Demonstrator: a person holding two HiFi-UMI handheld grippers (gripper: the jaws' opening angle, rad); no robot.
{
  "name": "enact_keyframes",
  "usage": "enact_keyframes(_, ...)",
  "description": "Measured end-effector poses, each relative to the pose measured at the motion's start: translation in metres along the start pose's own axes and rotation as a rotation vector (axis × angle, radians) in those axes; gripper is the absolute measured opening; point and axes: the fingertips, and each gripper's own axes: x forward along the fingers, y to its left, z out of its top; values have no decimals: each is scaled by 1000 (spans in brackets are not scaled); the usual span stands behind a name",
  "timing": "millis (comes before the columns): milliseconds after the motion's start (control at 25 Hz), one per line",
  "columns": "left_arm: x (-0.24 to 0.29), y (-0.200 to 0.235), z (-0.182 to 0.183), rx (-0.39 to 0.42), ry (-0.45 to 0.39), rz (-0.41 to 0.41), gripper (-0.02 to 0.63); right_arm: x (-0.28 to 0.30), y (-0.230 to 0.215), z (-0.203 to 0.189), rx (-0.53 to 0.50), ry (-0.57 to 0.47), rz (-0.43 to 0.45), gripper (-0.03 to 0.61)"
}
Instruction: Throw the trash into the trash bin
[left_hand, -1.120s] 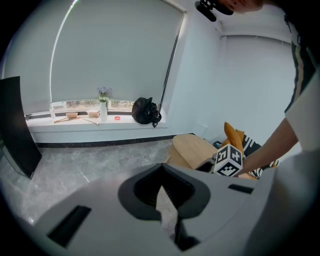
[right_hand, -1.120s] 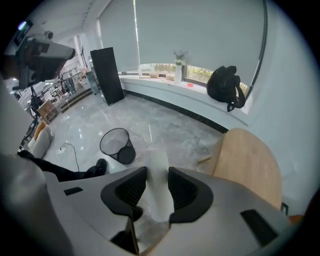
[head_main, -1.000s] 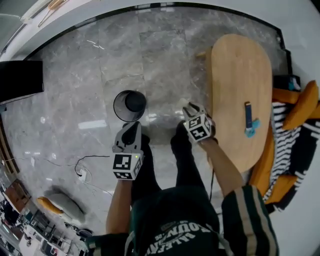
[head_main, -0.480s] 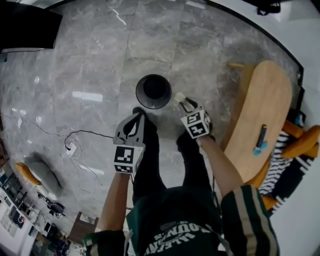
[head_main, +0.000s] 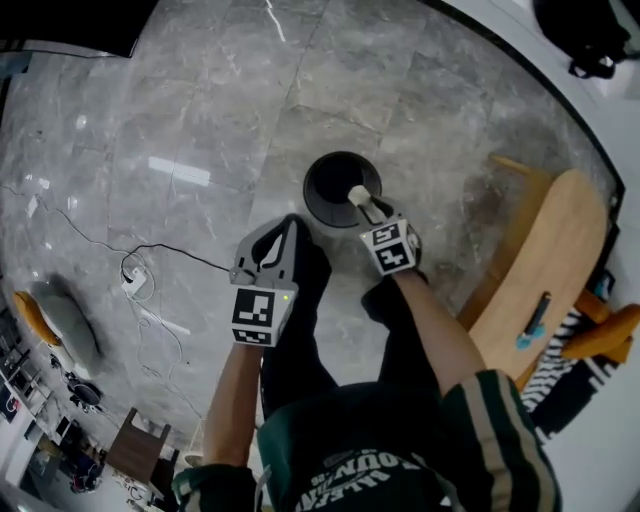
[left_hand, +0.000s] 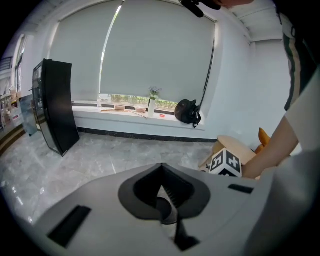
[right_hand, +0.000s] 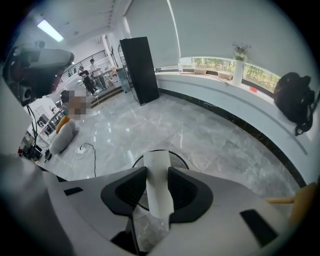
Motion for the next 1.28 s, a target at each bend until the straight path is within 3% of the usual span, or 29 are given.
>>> enact_keyframes(160,11,19,-13,2,-23,6,0,53,6,-9,7,14,16,119)
enact_keyframes(360,18,37,-32,-13,-39,38,0,108,3,-28,-32,64,-1,51)
enact_keyframes(560,16,49,-54,-48,-25,75,0,120,3,-43,-24,120,9,6)
enact_keyframes(840,5,23,-45,-56,1,43,0,71,2,-20,-6,44,35,0)
enact_keyframes(1280,-11,-62,47,30,7,-89,0,-89,-31,19,140,-145,-25,0)
